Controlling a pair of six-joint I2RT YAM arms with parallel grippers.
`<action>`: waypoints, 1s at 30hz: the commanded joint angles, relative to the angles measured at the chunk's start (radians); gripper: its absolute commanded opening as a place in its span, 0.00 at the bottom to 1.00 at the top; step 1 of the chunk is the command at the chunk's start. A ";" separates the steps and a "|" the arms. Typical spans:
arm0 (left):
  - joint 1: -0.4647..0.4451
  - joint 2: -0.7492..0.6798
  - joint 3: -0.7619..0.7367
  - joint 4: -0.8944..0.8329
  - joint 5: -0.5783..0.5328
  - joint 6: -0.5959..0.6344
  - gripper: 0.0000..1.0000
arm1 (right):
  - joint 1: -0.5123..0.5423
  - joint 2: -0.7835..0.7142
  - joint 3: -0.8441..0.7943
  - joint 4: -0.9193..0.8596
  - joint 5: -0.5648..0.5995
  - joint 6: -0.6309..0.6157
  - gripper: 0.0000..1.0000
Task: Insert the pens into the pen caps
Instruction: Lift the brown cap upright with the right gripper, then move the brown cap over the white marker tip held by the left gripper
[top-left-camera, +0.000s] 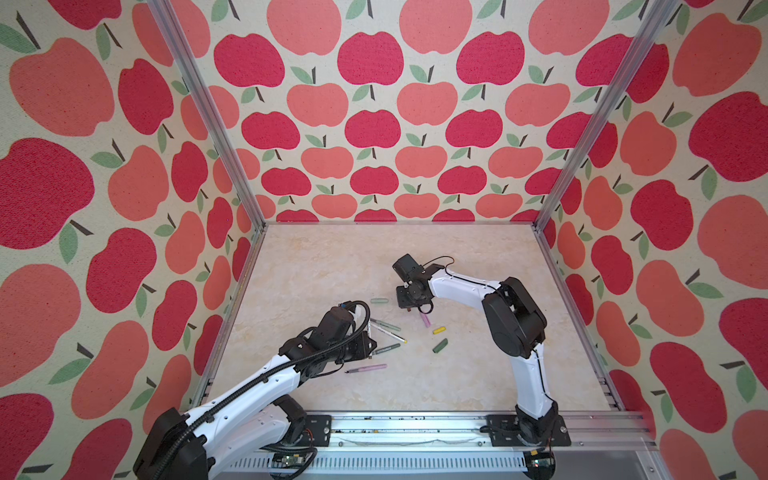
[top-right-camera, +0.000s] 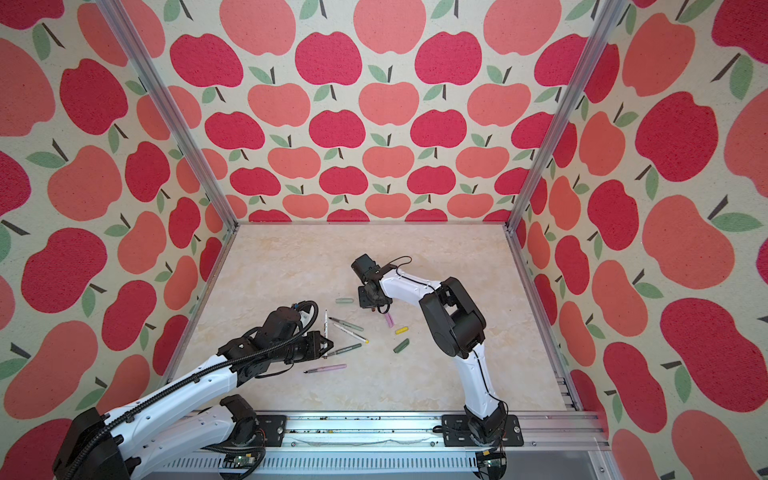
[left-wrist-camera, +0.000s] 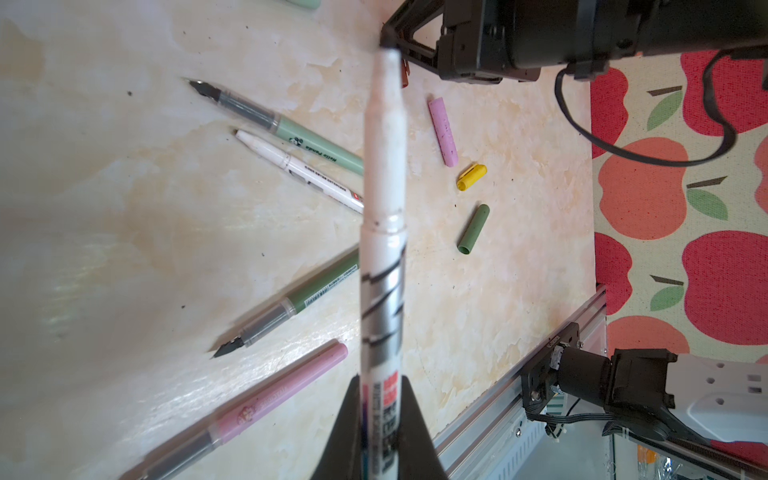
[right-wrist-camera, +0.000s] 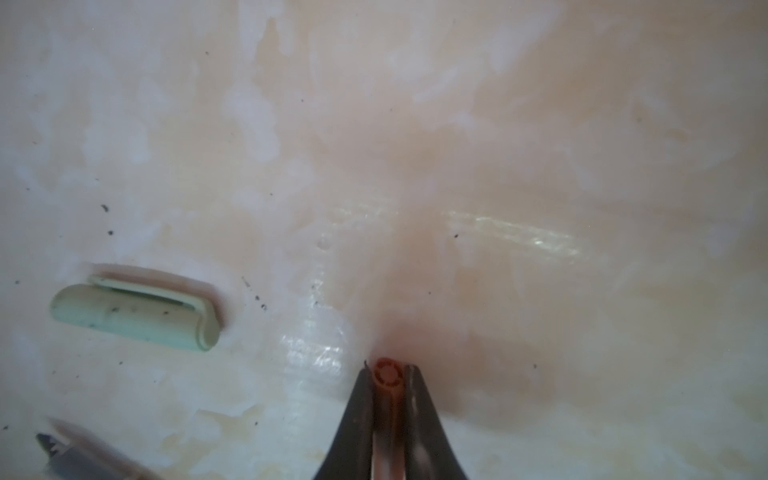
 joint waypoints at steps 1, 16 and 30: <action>-0.005 0.022 0.020 0.029 0.017 0.011 0.00 | 0.000 0.008 -0.058 -0.092 0.022 -0.010 0.00; -0.030 0.123 0.012 0.225 0.192 0.118 0.00 | -0.019 -0.288 -0.197 0.034 -0.029 0.023 0.00; -0.044 0.252 0.051 0.442 0.301 0.051 0.00 | -0.047 -0.636 -0.352 0.197 -0.174 0.100 0.00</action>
